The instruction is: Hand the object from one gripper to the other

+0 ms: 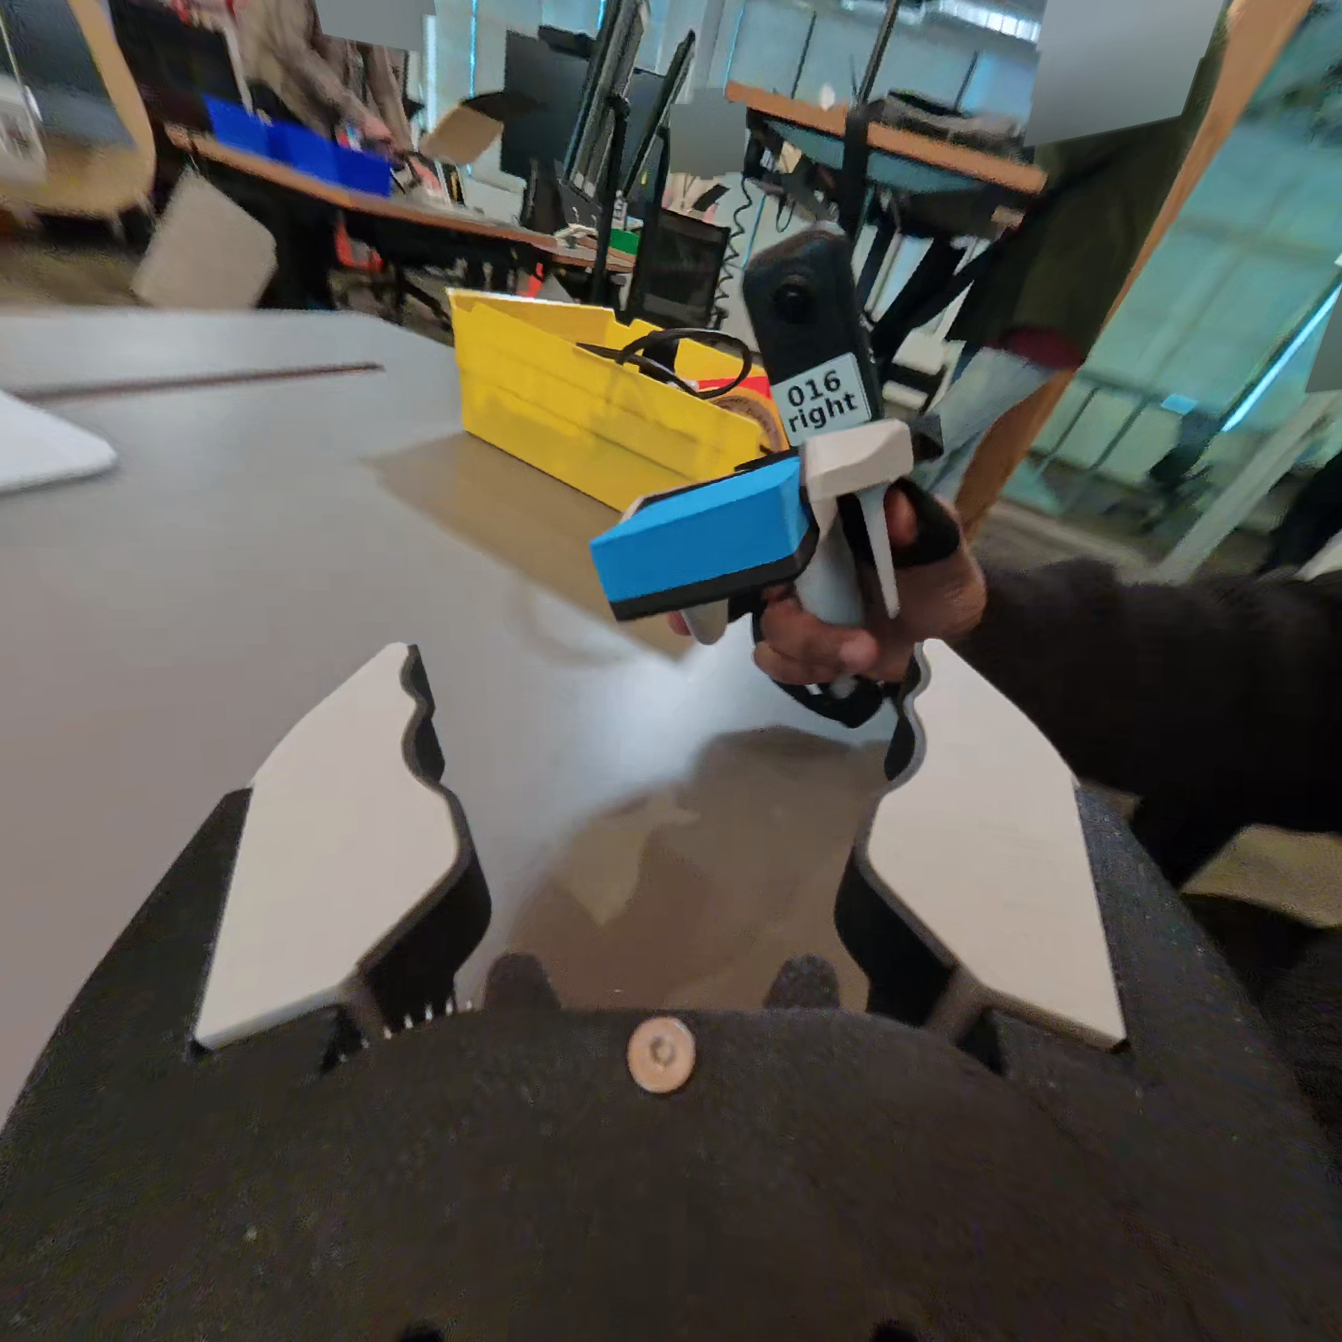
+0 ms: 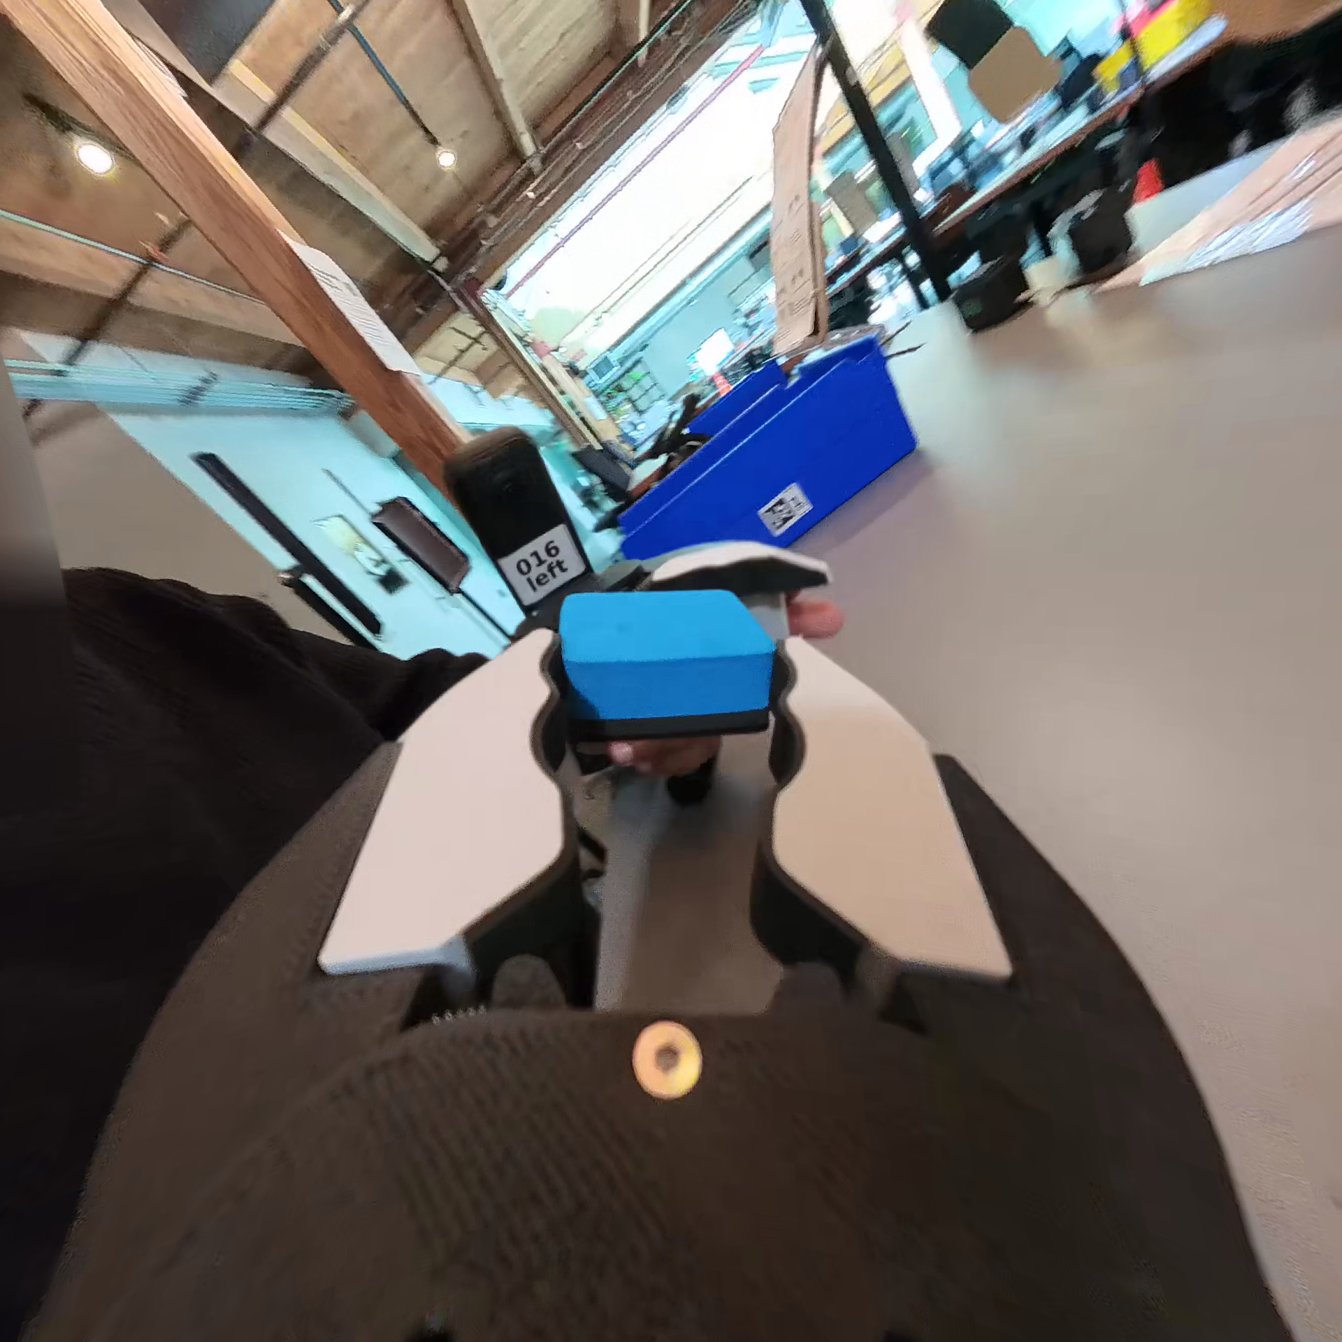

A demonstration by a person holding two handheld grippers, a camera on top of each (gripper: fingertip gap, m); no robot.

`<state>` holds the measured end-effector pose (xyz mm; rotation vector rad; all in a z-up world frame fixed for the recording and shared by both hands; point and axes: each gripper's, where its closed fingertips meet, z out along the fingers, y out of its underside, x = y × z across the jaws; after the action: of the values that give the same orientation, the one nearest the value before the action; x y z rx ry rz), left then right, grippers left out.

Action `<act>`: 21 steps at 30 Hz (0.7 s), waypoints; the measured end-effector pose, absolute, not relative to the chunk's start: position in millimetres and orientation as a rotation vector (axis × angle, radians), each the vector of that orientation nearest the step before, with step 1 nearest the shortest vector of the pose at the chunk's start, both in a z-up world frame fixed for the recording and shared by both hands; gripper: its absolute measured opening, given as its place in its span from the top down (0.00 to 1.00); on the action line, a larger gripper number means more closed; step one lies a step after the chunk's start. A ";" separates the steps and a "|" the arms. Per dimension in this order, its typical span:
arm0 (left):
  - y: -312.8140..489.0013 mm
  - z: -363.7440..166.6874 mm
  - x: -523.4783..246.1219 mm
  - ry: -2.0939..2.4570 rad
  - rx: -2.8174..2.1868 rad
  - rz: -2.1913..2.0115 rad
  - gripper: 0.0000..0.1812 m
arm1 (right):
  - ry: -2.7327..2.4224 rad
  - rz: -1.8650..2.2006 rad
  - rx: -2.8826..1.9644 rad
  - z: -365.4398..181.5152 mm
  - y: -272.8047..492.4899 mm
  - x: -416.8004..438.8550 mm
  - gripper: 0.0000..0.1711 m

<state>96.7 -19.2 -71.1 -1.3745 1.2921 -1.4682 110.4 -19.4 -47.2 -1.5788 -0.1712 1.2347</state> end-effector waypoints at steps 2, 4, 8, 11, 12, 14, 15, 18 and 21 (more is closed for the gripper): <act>-22.5 -70.3 95.9 1.350 -1.264 -1.329 0.36 | -0.152 1.346 -1.584 -48.7 -21.8 104.7 0.68; -27.1 -69.4 94.5 1.393 -1.154 -1.218 0.43 | -0.141 1.428 -1.595 -51.0 -24.0 99.9 0.68; -36.0 -68.0 92.4 1.436 -1.020 -1.106 0.57 | -0.141 1.531 -1.633 -57.6 -27.2 90.0 0.68; -38.8 -66.4 91.0 1.442 -0.973 -1.076 0.67 | -0.154 1.579 -1.668 -63.2 -29.8 81.9 0.68; -39.7 -65.7 90.3 1.444 -0.963 -1.077 0.73 | -0.161 1.589 -1.676 -64.4 -30.7 79.4 0.68; -42.7 -64.4 88.6 1.454 -0.938 -1.090 0.83 | -0.155 1.605 -1.670 -64.2 -30.8 77.8 0.68; -43.8 -64.7 88.5 1.461 -0.936 -1.091 0.84 | -0.153 1.610 -1.671 -64.6 -30.9 77.8 0.68; -43.8 -65.4 88.5 1.479 -0.935 -1.080 0.85 | -0.161 1.590 -1.653 -63.5 -29.9 78.4 0.67; -44.3 -60.5 87.2 1.459 -0.947 -1.126 0.86 | -0.156 1.458 -1.605 -60.1 -21.9 84.8 0.57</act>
<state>87.2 -44.3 -60.5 -0.9465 1.4586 -1.1256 84.8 -21.9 -60.1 -1.6051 -0.1558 1.4582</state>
